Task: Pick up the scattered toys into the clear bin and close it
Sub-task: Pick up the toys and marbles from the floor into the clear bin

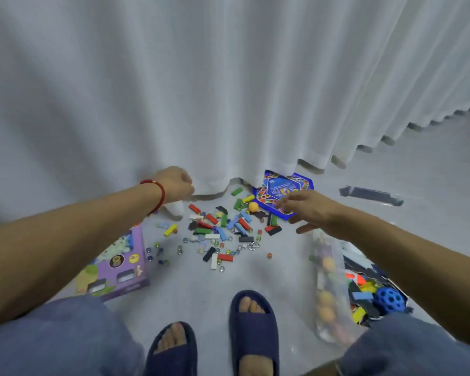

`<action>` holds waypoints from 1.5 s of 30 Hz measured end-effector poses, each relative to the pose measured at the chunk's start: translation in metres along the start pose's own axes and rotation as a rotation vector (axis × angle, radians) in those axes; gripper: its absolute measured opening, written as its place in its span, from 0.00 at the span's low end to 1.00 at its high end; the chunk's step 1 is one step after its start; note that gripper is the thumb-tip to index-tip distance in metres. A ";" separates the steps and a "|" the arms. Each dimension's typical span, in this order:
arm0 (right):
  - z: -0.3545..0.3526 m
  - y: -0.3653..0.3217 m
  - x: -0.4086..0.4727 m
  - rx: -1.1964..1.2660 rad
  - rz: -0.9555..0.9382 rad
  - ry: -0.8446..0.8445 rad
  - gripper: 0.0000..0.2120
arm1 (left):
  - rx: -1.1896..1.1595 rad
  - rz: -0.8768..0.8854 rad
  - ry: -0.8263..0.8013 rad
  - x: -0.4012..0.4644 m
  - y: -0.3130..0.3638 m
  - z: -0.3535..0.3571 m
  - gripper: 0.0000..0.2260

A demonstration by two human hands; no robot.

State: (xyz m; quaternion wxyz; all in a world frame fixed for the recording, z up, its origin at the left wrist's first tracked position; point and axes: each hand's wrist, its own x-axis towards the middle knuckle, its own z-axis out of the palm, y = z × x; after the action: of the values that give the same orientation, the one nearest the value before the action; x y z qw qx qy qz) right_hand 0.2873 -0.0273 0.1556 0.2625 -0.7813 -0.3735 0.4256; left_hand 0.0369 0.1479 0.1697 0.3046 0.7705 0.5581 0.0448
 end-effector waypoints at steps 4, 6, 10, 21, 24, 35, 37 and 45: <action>0.029 -0.015 0.075 -0.316 -0.080 -0.049 0.16 | 0.086 0.030 -0.007 0.032 -0.063 0.017 0.17; 0.033 -0.023 0.118 -0.521 -0.150 -0.039 0.19 | 0.154 0.078 0.003 0.050 -0.085 0.031 0.19; 0.033 -0.031 0.211 -0.748 -0.181 -0.004 0.21 | 0.346 0.225 0.030 0.098 -0.123 0.058 0.23; 0.039 0.003 0.382 -0.667 -0.179 0.060 0.26 | 0.713 0.432 0.255 0.195 -0.167 0.093 0.20; 0.050 0.018 0.404 -0.648 -0.227 0.072 0.24 | 0.792 0.367 0.363 0.203 -0.188 0.099 0.25; 0.145 0.045 0.424 -0.505 -0.416 0.179 0.18 | 0.580 0.029 0.440 0.184 -0.234 0.121 0.36; 0.169 0.046 0.414 -0.446 -0.445 0.188 0.21 | 0.352 0.032 0.462 0.183 -0.245 0.129 0.36; 0.234 0.043 0.375 -0.589 -0.590 0.198 0.16 | 0.195 0.017 0.334 0.209 -0.282 0.143 0.22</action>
State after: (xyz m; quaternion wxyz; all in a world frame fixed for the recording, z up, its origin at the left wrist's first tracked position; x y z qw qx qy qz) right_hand 0.2361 0.2719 -0.1681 0.1734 -0.7195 -0.6597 0.1305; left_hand -0.0614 0.3271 -0.1488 0.1313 0.7829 0.5961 0.1206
